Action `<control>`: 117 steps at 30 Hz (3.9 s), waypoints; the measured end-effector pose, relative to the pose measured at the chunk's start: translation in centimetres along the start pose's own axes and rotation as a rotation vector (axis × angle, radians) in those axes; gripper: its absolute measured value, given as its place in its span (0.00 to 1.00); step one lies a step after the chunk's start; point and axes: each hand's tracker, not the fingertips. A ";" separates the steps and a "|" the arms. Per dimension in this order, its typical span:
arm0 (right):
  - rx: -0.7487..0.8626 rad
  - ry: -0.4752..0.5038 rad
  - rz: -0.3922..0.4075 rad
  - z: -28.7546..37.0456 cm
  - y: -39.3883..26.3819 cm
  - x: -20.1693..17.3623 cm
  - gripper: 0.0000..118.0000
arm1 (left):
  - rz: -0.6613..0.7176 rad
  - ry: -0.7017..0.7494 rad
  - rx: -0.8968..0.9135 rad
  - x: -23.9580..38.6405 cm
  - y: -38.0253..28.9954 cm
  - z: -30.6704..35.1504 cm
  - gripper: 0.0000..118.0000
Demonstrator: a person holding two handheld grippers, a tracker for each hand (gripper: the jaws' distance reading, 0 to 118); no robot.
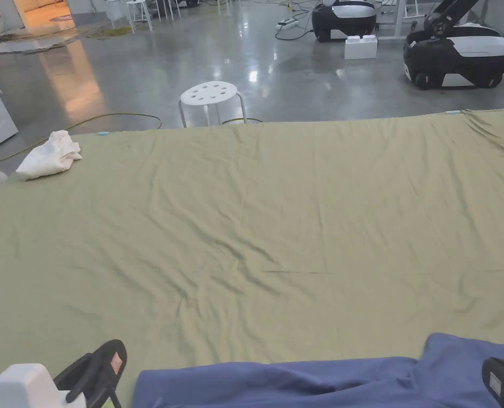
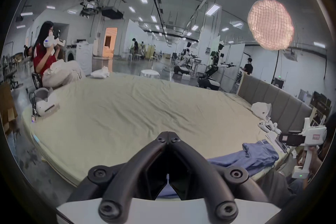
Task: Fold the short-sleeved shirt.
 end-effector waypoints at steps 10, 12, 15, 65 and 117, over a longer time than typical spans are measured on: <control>-0.019 0.025 -0.071 0.9 -1.3 1.0 0.00 | 0.536 -0.210 -0.375 -10.0 -6.4 -10.1 0.88; -0.030 0.016 -0.065 1.4 -1.8 1.2 0.00 | 0.618 -0.212 -0.370 -11.0 -8.5 -11.5 0.88; -0.051 -0.001 -0.076 2.0 -2.3 1.5 0.00 | 0.726 -0.273 -0.411 -12.7 -10.8 -14.5 0.83; -0.121 -0.029 -0.268 4.1 -5.9 2.5 0.00 | 0.274 -0.376 -0.606 10.8 -10.7 -19.9 0.16; -0.151 -0.051 -0.366 5.5 -8.6 4.1 0.00 | 0.242 -0.469 -0.722 20.0 -13.7 -23.2 0.00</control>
